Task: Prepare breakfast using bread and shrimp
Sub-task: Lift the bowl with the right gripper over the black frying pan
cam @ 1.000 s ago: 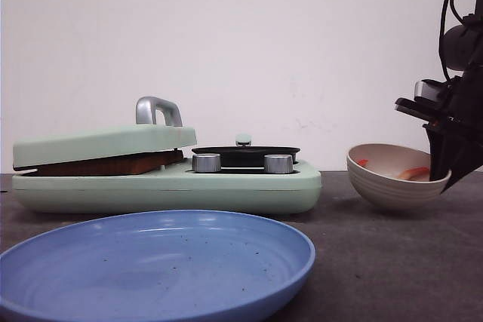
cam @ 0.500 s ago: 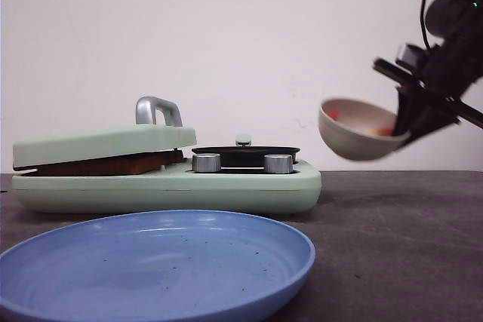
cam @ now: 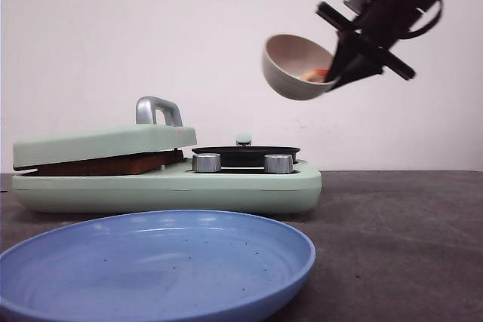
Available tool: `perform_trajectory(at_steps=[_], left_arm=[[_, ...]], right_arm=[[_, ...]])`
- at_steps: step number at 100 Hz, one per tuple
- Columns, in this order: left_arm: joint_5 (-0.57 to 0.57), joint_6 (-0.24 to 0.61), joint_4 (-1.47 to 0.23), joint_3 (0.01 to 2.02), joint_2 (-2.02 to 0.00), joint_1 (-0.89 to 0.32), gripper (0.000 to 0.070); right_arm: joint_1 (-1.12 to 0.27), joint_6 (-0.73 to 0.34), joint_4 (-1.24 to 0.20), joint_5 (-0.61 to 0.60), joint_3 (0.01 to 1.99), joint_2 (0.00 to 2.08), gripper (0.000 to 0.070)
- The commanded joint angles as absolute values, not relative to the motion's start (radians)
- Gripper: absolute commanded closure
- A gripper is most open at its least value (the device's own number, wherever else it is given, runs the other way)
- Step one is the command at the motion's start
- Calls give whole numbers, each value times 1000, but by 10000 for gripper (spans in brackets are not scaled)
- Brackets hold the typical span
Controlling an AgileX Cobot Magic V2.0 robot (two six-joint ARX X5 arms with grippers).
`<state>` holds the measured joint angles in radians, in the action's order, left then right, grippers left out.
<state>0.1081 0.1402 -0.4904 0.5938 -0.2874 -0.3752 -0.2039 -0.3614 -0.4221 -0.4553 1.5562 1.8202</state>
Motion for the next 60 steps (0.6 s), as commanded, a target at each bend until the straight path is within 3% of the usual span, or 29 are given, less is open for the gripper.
perform_trajectory(at_steps=[1, 20, 60], left_arm=[[112, 133, -483, 597, -287, -378, 143], [112, 133, -483, 597, -287, -378, 143], [113, 120, -517, 597, -287, -378, 143]], right_arm=[[-227, -374, -374, -423, 1582, 1825, 700], [-305, -268, -266, -267, 1582, 1825, 700], [-474, 134, -63, 150, 1582, 1826, 700]])
